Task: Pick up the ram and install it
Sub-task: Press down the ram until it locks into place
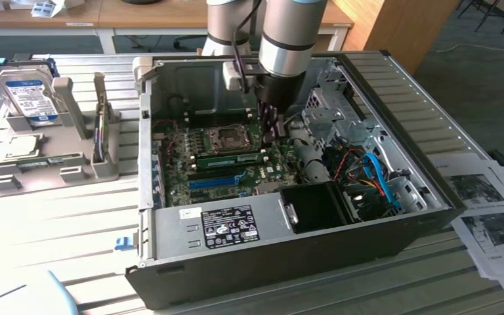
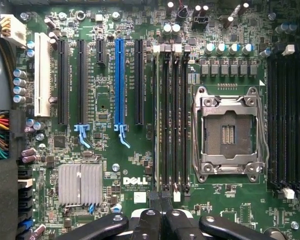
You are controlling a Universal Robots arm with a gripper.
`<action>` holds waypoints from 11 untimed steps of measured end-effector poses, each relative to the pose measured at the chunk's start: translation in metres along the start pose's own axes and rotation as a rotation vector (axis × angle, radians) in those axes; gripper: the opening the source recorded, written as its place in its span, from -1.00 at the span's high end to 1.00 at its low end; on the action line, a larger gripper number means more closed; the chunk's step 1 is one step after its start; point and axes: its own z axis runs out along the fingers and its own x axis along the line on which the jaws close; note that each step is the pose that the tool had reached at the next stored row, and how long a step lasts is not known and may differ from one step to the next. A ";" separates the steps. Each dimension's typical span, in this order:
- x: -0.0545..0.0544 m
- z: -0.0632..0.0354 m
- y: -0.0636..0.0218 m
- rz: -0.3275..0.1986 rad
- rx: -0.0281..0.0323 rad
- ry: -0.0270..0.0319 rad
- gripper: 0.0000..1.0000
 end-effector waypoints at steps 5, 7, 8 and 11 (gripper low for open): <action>0.000 0.0061 0.0000 0.000 0.0000 0.0002 0.81; 0.000 0.0086 -0.0001 0.000 -0.0001 0.0002 0.81; 0.000 0.0096 -0.0001 0.000 0.0000 0.0001 0.81; 0.000 0.0099 -0.0001 0.000 -0.0001 0.0004 0.81</action>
